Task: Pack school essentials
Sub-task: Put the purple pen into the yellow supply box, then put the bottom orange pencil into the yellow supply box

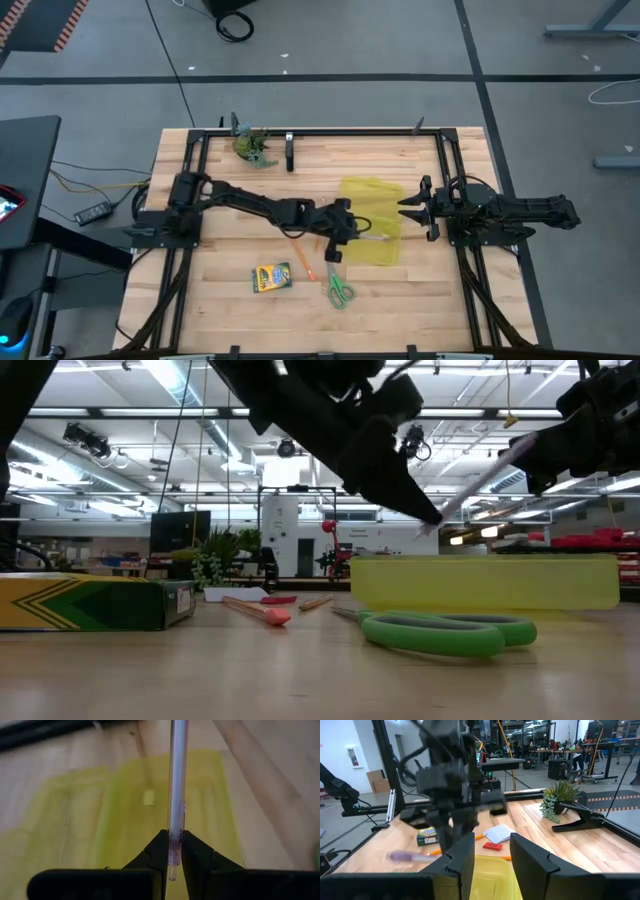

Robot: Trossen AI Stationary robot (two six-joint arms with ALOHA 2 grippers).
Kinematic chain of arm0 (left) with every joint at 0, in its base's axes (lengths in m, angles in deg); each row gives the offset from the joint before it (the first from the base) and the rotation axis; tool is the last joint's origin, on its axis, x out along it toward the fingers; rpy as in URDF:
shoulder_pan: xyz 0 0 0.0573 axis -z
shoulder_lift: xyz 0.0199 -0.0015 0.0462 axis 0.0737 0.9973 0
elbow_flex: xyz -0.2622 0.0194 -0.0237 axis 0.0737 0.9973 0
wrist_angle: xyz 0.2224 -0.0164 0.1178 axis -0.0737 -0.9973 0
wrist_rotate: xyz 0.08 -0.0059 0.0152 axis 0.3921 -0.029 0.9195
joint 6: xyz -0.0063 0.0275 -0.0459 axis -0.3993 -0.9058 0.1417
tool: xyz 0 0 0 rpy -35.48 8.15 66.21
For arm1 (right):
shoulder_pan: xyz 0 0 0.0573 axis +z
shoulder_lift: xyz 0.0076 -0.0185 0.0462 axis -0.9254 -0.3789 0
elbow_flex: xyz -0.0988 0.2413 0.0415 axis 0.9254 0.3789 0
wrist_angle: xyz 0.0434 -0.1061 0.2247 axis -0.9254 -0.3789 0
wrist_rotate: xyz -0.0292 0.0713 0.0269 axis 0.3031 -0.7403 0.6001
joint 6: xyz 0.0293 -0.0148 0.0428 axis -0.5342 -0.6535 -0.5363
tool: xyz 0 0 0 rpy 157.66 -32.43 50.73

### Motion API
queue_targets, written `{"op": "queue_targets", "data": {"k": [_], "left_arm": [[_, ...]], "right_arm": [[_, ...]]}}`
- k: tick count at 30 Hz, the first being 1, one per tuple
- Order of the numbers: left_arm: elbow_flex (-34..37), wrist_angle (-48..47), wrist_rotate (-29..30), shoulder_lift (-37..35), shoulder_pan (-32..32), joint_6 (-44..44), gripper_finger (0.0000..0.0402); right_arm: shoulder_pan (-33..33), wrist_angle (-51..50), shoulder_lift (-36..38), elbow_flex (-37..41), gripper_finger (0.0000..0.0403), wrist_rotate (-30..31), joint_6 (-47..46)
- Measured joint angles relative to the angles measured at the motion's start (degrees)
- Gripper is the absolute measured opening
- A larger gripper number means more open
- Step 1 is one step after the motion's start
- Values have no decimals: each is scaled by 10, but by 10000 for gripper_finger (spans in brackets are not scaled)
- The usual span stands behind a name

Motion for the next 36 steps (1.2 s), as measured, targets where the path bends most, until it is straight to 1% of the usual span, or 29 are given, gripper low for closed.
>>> {"op": "queue_targets", "data": {"k": [3,5,10,19,26,30,36], "left_arm": [[0,-26,0,9,6,25,41],[0,-60,-2,9,7,43,41],[0,-109,0,9,6,59,47],[0,-129,-1,9,10,63,43],[1,-139,0,9,13,72,53],[1,-140,-1,9,13,74,68],[1,-144,0,6,16,61,107]], "right_arm": [[0,0,0,0,131,0,0],[0,0,-1,0,131,0,0],[0,0,-3,0,131,0,0],[0,0,-3,0,131,0,0],[0,0,-3,0,131,0,0],[0,0,-3,0,131,0,0],[0,0,-3,0,131,0,0]]}}
